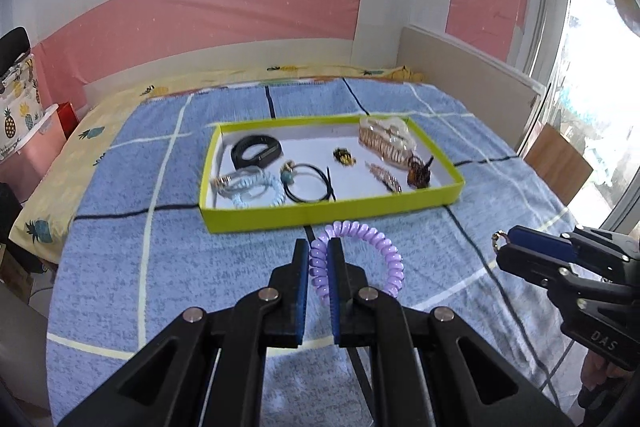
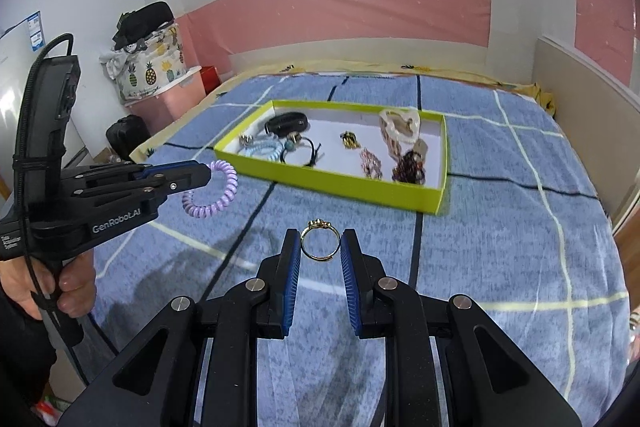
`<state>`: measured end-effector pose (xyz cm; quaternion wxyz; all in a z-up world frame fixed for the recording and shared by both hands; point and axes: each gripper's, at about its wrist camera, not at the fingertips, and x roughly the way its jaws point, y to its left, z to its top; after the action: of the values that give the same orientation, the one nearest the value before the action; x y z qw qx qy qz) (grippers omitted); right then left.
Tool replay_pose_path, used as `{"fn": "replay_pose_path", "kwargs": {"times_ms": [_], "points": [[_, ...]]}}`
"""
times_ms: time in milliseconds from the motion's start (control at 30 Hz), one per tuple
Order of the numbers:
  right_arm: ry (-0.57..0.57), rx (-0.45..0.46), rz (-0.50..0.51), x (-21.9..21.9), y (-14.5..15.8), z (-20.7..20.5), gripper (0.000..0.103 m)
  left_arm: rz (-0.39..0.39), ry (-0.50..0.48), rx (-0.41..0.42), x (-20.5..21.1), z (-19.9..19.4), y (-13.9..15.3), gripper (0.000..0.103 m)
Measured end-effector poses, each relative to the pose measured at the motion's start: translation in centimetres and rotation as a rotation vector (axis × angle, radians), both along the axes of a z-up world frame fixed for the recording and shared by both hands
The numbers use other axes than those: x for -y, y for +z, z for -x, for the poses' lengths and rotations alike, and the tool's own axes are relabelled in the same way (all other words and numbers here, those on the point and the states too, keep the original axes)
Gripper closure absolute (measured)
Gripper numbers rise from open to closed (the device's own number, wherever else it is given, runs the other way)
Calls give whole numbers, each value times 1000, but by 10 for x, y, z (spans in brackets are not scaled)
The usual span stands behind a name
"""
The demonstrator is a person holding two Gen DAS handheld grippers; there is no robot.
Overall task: Organize jewelry
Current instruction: 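Lower both held items into the box and open both tools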
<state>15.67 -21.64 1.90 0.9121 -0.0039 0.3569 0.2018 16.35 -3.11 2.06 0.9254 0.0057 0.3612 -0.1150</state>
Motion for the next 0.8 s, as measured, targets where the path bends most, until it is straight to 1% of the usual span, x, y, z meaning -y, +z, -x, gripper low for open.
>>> {"fn": "replay_pose_path", "kwargs": {"times_ms": [167, 267, 467, 567, 800], "points": [[5, 17, 6, -4, 11, -16, 82, -2, -1, 24, -4, -12, 13, 93], [5, 31, 14, -7, 16, -29, 82, 6, -1, 33, -7, -26, 20, 93], [0, 24, 21, -13, 14, -64, 82, 22, -5, 52, -9, -55, 27, 93], [2, 7, 24, -16, 8, -80, 82, 22, -15, 50, -8, -72, 24, 93], [18, -26, 44, -23, -11, -118, 82, 47, -35, -4, -8, -120, 4, 93]]}}
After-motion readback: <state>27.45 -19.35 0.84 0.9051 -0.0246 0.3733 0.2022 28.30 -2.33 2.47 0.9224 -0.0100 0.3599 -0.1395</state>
